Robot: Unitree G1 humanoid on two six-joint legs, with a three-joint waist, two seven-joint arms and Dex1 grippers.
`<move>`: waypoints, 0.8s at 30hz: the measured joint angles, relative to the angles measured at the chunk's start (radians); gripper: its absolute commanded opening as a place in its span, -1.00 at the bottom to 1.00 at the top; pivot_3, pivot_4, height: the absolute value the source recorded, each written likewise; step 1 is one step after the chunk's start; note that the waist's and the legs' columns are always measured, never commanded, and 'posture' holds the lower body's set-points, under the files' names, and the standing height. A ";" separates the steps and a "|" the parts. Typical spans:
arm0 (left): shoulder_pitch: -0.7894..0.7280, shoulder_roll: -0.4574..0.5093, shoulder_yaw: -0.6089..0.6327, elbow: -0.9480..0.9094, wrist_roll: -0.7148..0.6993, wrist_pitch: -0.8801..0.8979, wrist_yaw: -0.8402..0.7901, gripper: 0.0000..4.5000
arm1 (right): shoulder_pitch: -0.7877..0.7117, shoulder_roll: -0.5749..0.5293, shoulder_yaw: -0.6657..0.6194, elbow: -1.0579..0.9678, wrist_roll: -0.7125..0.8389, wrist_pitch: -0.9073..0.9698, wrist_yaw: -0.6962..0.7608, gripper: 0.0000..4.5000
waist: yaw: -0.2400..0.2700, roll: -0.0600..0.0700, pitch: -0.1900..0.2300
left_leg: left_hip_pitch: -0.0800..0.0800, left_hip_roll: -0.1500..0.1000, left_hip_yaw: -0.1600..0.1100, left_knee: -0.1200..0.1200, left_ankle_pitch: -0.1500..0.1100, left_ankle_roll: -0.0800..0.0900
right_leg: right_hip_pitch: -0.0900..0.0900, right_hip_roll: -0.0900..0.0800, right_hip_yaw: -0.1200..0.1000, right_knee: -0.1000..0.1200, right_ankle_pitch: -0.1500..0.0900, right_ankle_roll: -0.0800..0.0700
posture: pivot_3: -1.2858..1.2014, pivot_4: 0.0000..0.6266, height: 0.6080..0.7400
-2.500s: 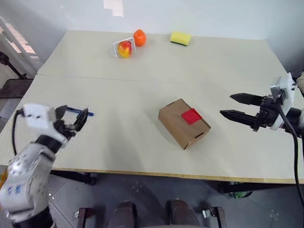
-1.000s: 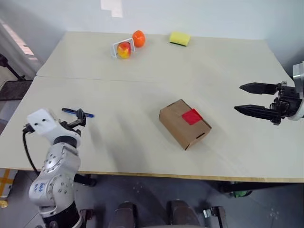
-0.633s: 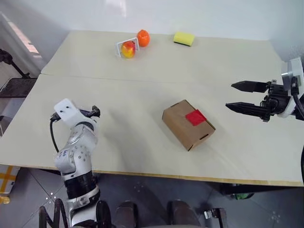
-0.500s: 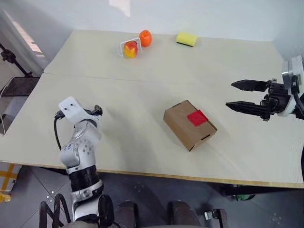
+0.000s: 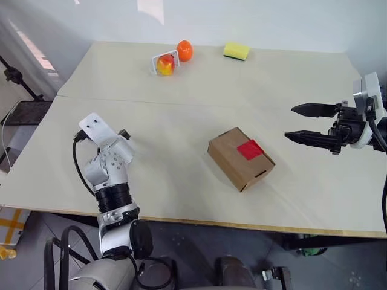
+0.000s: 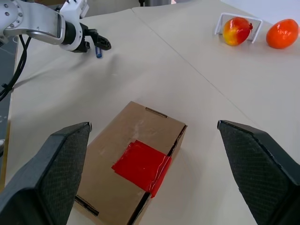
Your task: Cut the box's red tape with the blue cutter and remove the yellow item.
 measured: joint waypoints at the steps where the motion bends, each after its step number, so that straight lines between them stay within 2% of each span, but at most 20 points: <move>1: 0.000 -0.001 0.007 0.001 0.000 0.002 0.005 0.32 | 0.000 0.000 0.000 0.000 0.000 0.000 0.000 1.00 | 0.000 0.001 -0.001 | 0.000 0.000 0.000 0.000 0.000 0.000 | 0.000 0.000 0.000 0.000 0.000 0.000 | 0.03 -0.52 1.00; 5: 0.009 -0.010 0.019 -0.019 0.002 0.037 0.006 0.32 | 0.000 0.000 0.000 0.000 -0.005 -0.002 0.000 1.00 | 0.000 0.003 -0.002 | 0.000 -0.001 0.000 0.000 0.000 0.000 | 0.000 0.000 0.000 0.000 0.000 0.000 | 0.03 -0.52 1.00; 9: 0.018 -0.021 0.031 -0.044 0.015 0.061 0.017 -0.08 | 0.000 0.000 0.001 0.000 -0.007 -0.002 0.000 1.00 | 0.000 0.004 -0.003 | 0.000 -0.001 0.000 -0.001 0.000 0.000 | 0.000 -0.001 0.000 0.000 0.000 0.000 | 0.03 -0.52 1.00; 20: 0.021 -0.021 0.051 -0.062 0.027 0.107 0.015 -0.08 | 0.000 0.000 0.001 0.000 -0.008 -0.004 0.000 1.00 | 0.000 0.009 -0.005 | 0.001 -0.002 0.001 -0.001 0.000 0.000 | 0.000 -0.001 0.001 0.000 0.000 0.000 | 0.03 -0.52 1.00; 23: 0.019 -0.018 0.058 -0.060 0.031 0.113 0.015 -0.33 | 0.000 0.000 0.001 0.000 -0.009 -0.004 -0.002 1.00 | -0.001 0.009 -0.006 | 0.001 -0.002 0.002 -0.001 0.000 0.000 | 0.000 -0.001 0.001 0.000 0.000 0.000 | 0.03 -0.52 1.00; 24: 0.020 -0.015 0.060 -0.058 0.033 0.116 0.015 -0.33 | 0.000 0.000 0.001 0.000 -0.009 -0.004 -0.004 1.00 | -0.001 0.010 -0.006 | 0.002 -0.002 0.002 -0.001 0.000 0.000 | 0.000 -0.001 0.001 0.000 0.000 0.000 | 0.03 -0.52 1.00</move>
